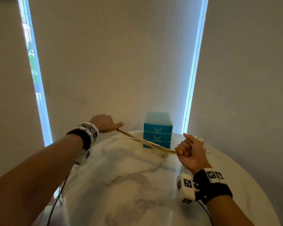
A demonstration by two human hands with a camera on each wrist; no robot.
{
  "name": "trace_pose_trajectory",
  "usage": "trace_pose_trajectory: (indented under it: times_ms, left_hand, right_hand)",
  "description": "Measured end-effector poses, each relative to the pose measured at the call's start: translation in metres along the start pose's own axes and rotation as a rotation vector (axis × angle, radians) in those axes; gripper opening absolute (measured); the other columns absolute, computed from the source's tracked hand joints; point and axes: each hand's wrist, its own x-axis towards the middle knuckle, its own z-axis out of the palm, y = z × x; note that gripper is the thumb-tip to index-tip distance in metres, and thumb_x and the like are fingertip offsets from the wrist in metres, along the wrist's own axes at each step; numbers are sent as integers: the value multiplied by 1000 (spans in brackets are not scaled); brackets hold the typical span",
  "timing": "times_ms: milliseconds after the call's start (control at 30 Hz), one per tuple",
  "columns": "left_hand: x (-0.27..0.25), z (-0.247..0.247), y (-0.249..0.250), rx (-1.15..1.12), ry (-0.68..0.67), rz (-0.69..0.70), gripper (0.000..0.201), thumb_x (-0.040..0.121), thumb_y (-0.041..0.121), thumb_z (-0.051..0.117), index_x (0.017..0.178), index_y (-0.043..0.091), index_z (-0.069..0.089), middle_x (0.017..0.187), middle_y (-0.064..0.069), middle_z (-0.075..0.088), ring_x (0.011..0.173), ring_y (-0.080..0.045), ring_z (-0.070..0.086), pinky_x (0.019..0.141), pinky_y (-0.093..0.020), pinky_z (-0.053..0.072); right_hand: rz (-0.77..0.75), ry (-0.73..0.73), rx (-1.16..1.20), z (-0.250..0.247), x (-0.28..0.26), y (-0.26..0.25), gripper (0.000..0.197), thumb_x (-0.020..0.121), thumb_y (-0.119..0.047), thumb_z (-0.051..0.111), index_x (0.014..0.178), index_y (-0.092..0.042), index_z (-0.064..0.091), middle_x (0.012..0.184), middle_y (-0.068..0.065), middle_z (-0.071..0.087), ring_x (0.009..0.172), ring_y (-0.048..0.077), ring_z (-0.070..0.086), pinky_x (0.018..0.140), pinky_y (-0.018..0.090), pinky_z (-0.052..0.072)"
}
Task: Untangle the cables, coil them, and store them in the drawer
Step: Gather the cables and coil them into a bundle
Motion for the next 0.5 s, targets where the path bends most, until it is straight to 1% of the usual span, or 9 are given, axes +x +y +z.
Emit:
trace_pose_trajectory:
  times_ms: [33, 100, 167, 233, 300, 367, 400, 433, 500]
  left_hand:
    - [8, -26, -1, 112, 148, 14, 86, 99, 83, 26, 73, 15, 70, 72, -3, 64, 63, -21, 57, 70, -35, 50]
    - [17, -69, 3, 198, 406, 72, 81, 104, 76, 28, 72, 16, 72, 63, 0, 59, 57, -20, 54, 62, -32, 46]
    - [15, -81, 21, 147, 533, 155, 76, 106, 71, 31, 70, 17, 71, 57, 2, 58, 53, -18, 54, 57, -30, 40]
    - [8, -58, 49, -6, 511, 244, 70, 109, 65, 35, 68, 20, 69, 54, 0, 58, 50, -15, 54, 57, -31, 42]
    - [0, -22, 83, -149, 423, 315, 69, 112, 58, 36, 67, 16, 67, 54, -2, 56, 49, -16, 51, 58, -33, 45]
    - [-5, 10, 113, -279, 318, 368, 69, 114, 55, 34, 67, 13, 62, 54, -1, 51, 51, -16, 49, 58, -35, 39]
    - [-6, 22, 125, -341, 267, 382, 70, 114, 55, 32, 69, 11, 62, 56, -1, 53, 53, -18, 52, 59, -37, 38]
    - [-7, 32, 133, -400, 214, 392, 73, 113, 57, 30, 72, 7, 64, 61, -6, 58, 58, -23, 57, 61, -40, 43]
    - [-9, 41, 139, -499, 109, 410, 81, 111, 65, 25, 86, 5, 73, 79, -12, 72, 74, -28, 69, 75, -46, 55]
  right_hand:
    - [-38, -35, 4, 10, 0, 5, 57, 99, -18, 64, 58, -25, 24, 47, -4, 16, 40, 14, 17, 43, 29, 29]
    - [-131, -77, -30, 26, -3, 6, 60, 103, -25, 65, 60, -25, 24, 49, -4, 15, 43, 14, 15, 45, 30, 27]
    - [-226, -66, -164, 35, -10, 2, 60, 103, -33, 69, 60, -26, 28, 48, -5, 20, 42, 13, 19, 44, 29, 25]
    - [-304, -14, -483, 39, -20, 6, 46, 102, -43, 69, 65, -25, 48, 46, -8, 38, 41, 10, 34, 45, 26, 31]
    - [-282, 21, -868, 43, -28, 19, 30, 96, -56, 72, 91, -27, 69, 50, -15, 57, 52, 6, 50, 48, 23, 41]
    - [-180, -30, -1109, 44, -27, 35, 41, 86, -63, 80, 105, -27, 74, 54, -19, 63, 55, 4, 54, 48, 20, 43]
    - [-133, -82, -1146, 42, -26, 43, 45, 83, -62, 83, 106, -24, 74, 55, -16, 63, 52, 4, 52, 48, 22, 43]
    - [-93, -139, -1143, 38, -24, 49, 47, 82, -59, 84, 105, -19, 74, 57, -12, 61, 50, 6, 49, 48, 24, 42]
    - [-21, -211, -1056, 32, -24, 57, 46, 87, -50, 83, 102, -8, 76, 65, -1, 60, 50, 10, 42, 49, 27, 36]
